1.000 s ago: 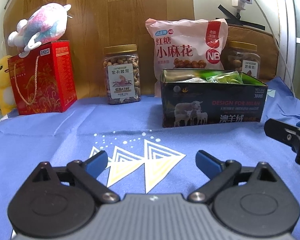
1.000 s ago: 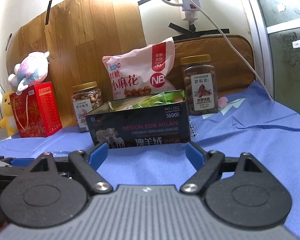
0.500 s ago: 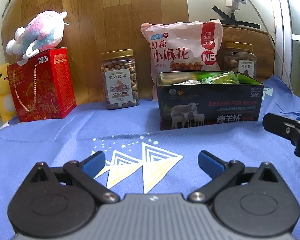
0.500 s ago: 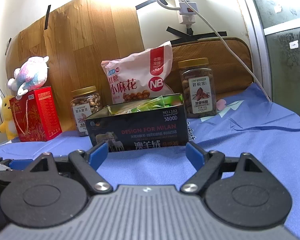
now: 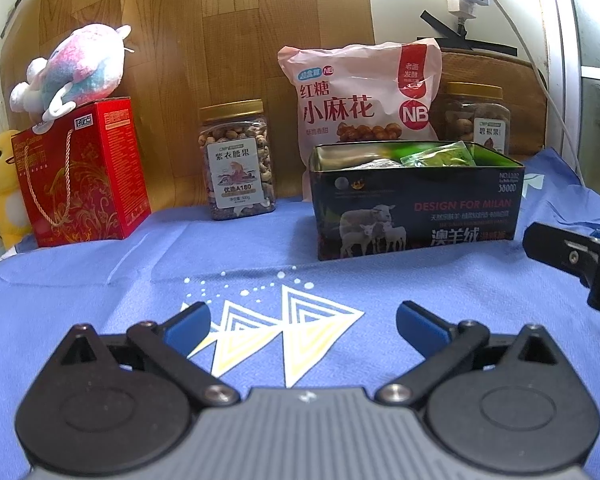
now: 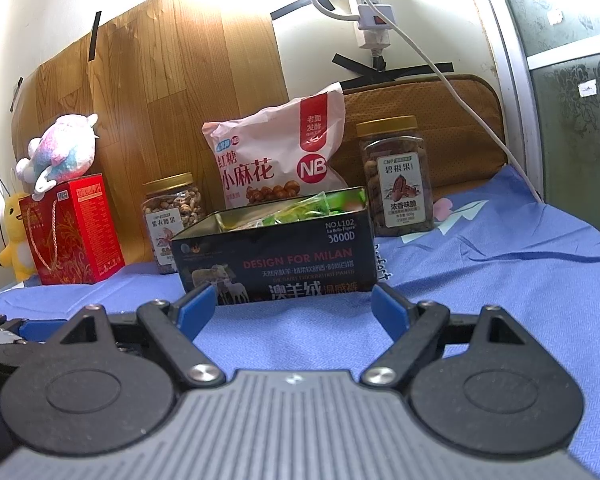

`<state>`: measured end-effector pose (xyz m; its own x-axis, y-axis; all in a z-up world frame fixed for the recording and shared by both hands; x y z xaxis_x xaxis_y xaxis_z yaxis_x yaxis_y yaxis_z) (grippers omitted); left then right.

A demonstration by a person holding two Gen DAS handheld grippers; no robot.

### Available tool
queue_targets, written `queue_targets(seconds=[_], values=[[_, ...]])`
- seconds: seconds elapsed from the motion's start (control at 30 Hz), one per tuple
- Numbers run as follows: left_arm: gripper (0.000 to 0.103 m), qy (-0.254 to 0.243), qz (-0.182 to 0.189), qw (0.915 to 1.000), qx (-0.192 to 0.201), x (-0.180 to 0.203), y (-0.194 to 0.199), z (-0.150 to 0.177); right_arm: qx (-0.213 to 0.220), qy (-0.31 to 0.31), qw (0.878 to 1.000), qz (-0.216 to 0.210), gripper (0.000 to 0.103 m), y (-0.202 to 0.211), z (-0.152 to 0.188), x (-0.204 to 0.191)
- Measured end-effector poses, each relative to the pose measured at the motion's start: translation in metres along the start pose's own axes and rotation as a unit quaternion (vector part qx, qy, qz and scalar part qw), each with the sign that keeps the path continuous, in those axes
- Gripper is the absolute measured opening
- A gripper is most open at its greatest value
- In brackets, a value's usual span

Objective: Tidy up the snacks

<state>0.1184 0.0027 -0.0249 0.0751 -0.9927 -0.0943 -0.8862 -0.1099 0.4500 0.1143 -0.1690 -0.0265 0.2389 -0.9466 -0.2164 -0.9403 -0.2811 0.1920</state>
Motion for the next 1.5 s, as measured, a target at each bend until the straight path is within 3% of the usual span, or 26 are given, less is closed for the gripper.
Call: queue_targets(seconds=[0.37, 0.63, 0.97, 1.17, 1.23, 1.5], values=[[0.103, 0.008, 0.011, 0.9999, 0.003, -0.003, 0.002, 0.0, 0.003, -0.004, 1.0, 0.004, 0.087, 0.002, -0.001, 0.002], [0.103, 0.012, 0.019, 0.9997, -0.009, -0.007, 0.018, 0.002, -0.021, -0.008, 1.0, 0.014, 0.087, 0.022, 0.0, 0.004], [0.103, -0.022, 0.001, 0.9985, 0.049, -0.013, 0.079, -0.038, -0.024, -0.04, 0.999, -0.019, 0.102, 0.052, -0.042, -0.004], [0.103, -0.007, 0.035, 0.9979, 0.055, -0.021, 0.105, -0.053, -0.063, -0.066, 0.995, -0.037, 0.103, 0.059, -0.049, -0.009], [0.103, -0.002, 0.047, 0.9975, 0.052, -0.024, 0.111, -0.059, -0.059, -0.072, 0.995, -0.035, 0.103, 0.063, -0.055, -0.009], [0.103, -0.014, 0.025, 0.9973, 0.068, -0.03, 0.13, -0.075, -0.03, -0.059, 0.997, -0.047, 0.103, 0.074, -0.082, -0.02]])
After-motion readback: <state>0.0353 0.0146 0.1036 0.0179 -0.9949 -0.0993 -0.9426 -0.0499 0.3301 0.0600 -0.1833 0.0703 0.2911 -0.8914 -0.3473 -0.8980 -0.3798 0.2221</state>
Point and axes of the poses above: each gripper's, at about its wrist camera, not at the fingertips, and y roughly against the way its jaws point, x to its right, z to its underside, the point moved 6 cm from there along -y, roughly the way its jaws point, and after that the axes turned 1 degree about -z, right-handed, at the moved point
